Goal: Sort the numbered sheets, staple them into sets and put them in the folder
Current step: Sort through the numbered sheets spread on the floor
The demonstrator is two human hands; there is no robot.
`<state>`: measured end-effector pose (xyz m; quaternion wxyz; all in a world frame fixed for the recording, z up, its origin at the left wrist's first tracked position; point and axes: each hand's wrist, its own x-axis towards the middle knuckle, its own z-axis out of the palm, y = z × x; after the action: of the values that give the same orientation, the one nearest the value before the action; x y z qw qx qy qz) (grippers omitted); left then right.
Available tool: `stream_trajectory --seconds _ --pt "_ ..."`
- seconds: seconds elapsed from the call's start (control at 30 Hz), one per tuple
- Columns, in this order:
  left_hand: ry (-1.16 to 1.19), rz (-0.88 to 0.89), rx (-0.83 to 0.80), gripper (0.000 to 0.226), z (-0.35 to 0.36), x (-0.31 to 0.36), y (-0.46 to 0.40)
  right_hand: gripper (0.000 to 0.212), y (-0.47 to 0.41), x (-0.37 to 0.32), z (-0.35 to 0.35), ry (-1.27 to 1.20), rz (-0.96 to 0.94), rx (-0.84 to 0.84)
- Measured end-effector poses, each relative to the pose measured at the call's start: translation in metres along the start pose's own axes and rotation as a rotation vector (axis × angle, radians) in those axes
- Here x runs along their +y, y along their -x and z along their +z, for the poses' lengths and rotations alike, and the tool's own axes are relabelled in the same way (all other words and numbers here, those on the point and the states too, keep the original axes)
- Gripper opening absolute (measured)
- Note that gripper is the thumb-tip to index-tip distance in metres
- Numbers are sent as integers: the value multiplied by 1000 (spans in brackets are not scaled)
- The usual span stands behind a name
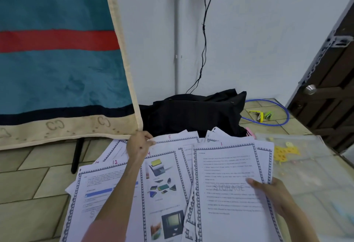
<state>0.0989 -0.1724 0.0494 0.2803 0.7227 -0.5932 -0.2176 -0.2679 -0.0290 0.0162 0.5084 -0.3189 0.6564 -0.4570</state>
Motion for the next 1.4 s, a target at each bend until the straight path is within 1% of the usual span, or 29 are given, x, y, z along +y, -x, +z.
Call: stream_trajectory --seconds 0.07,0.1,0.13,0.17,0.2,0.23,0.27,0.3,0.33,0.4,0.47,0.53,0.57,0.6,0.67,0.7,0.73,0.77,0.83,0.87,0.93,1.07,1.13,1.2,1.33,1.4 --pt "128 89 84 9 0 8 0 32 -2 -3 8 -8 -44 -10" --pt "225 82 94 14 1 11 -1 31 -4 -4 10 -16 -55 -8" --pt "333 31 82 25 1 14 -5 30 -6 -3 12 -25 -61 1" --pt "401 -48 36 36 2 14 -10 30 -8 -2 14 -32 -66 11" --pt "412 -101 -47 43 2 14 -13 29 -10 -1 14 -38 -68 22" --pt "354 -108 -152 41 1 15 -15 27 -11 0 14 -45 -68 31" --pt "276 -70 -222 36 1 15 -17 26 -12 1 14 -48 -64 40" --pt "230 -23 -235 31 0 17 -18 25 -14 2 13 -47 -59 45" --pt "239 22 -209 27 -3 22 -19 25 -14 3 13 -41 -57 48" --pt "338 90 -129 18 -9 34 -18 25 -15 4 13 -21 -62 48" --pt "435 137 -53 4 -13 49 -18 24 -14 5 13 -4 -73 39" --pt "470 161 19 4 -16 65 -19 21 -12 4 14 -4 -82 33" --pt "460 168 51 4 -18 73 -21 20 -12 4 14 -4 -87 31" --pt "425 187 89 9 -22 81 -21 20 -11 4 14 -2 -92 30" --pt "336 289 151 14 -32 94 -20 20 -11 4 14 -3 -106 25" --pt "308 347 156 11 -37 99 -18 20 -11 5 14 -4 -114 21" --pt "276 387 116 6 -42 101 -18 21 -11 5 14 -5 -118 15" --pt "221 403 29 6 -45 101 -17 21 -11 4 14 -5 -121 10" --pt "74 385 -212 11 -47 98 -16 24 -11 5 14 -10 -128 2" --pt "30 371 -298 14 -46 96 -16 26 -11 5 14 -13 -131 1" --pt "0 375 -364 18 -44 94 -14 29 -11 6 14 -17 -140 0" --pt "22 377 -350 13 -43 104 -9 30 -12 7 13 -22 -136 -8" --pt "36 372 -330 20 -47 111 -4 30 -13 8 12 -11 -130 -15" --pt "47 387 -318 20 -52 117 1 30 -13 7 12 -6 -123 -14" --pt "127 459 -280 13 -72 134 7 27 -12 5 14 -14 -113 -8" --pt "163 500 -234 10 -88 147 10 25 -11 6 14 -23 -115 -12"
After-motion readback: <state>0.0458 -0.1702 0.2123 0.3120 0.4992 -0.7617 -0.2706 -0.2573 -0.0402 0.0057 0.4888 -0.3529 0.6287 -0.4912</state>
